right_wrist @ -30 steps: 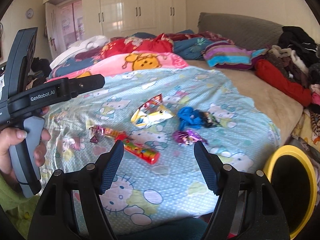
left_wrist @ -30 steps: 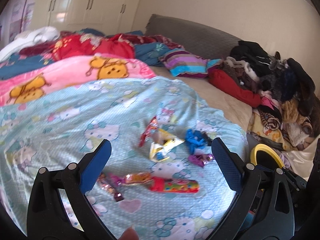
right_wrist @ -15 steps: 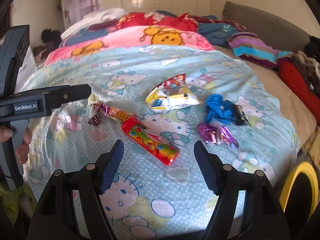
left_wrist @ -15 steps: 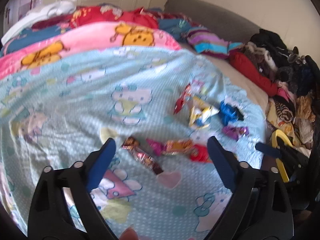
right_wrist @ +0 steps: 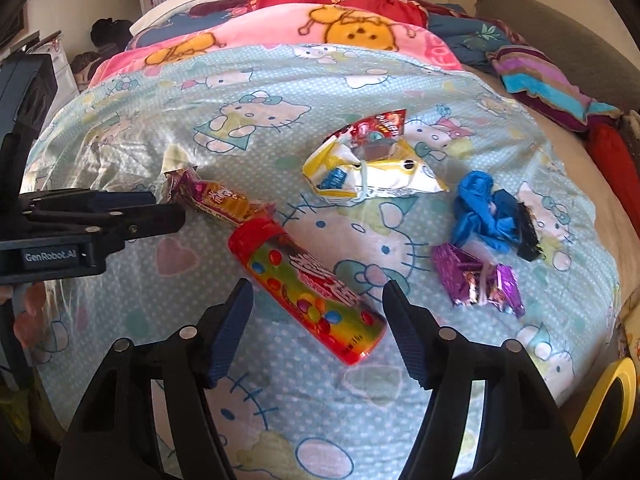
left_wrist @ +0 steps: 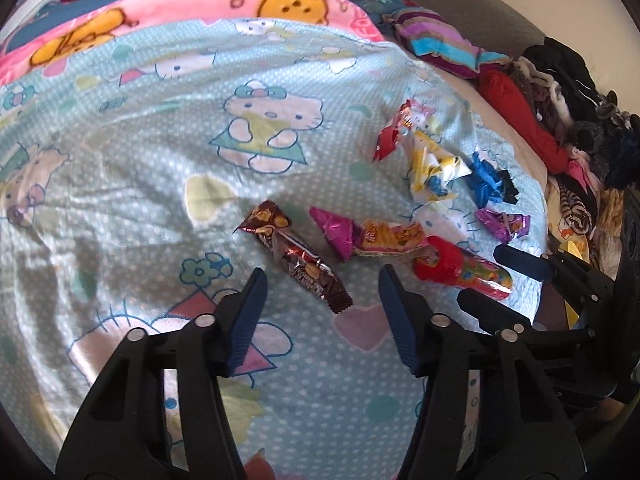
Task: Collect trash
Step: 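Grasp the brown candy bar wrapper with the left tool while the right tool grasps the red candy tube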
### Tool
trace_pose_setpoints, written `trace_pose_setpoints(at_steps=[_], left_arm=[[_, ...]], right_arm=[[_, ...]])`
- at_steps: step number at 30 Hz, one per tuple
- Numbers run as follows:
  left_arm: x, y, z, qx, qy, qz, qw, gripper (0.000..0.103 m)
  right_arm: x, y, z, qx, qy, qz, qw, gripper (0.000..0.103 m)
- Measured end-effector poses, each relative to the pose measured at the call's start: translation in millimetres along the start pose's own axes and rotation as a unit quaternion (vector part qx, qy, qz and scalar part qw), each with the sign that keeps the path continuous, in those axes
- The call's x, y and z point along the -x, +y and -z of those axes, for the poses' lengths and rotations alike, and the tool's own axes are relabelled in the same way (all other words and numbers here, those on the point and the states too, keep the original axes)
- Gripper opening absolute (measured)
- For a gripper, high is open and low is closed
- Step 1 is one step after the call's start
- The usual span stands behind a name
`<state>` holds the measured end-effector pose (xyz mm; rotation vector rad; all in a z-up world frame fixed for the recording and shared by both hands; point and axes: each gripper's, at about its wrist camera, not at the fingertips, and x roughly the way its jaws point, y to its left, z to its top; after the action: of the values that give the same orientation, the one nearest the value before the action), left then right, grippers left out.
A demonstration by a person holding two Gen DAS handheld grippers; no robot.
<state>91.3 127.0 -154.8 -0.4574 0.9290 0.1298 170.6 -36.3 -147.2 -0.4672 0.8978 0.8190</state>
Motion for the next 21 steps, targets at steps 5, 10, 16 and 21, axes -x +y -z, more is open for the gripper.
trace_pose_setpoints(at_steps=[5,10,16,21], left_arm=[[-4.4,7.1,-1.2,0.012,0.006,-0.007,0.9999,0.025],[-5.8,13.0,-2.2,0.020,0.011,-0.006,0.9997,0.013],[2.9,13.8,-6.7,0.019,-0.004,-0.005,0.9998,0.012],[18.2,9.9,-15.3,0.007,-0.031,-0.009,0.9995,0.011]], right_arm=[[-14.1,7.4,-0.8,0.016,0.026,0.014,0.999,0.052],[-12.4,4.3,1.8,0.005,0.024,0.015,1.000,0.038],[3.6,-8.5,8.1,-0.053,0.000,-0.015,0.998,0.029],[25.7,-19.6,13.8,-0.104,-0.041,-0.037,0.993,0.027]])
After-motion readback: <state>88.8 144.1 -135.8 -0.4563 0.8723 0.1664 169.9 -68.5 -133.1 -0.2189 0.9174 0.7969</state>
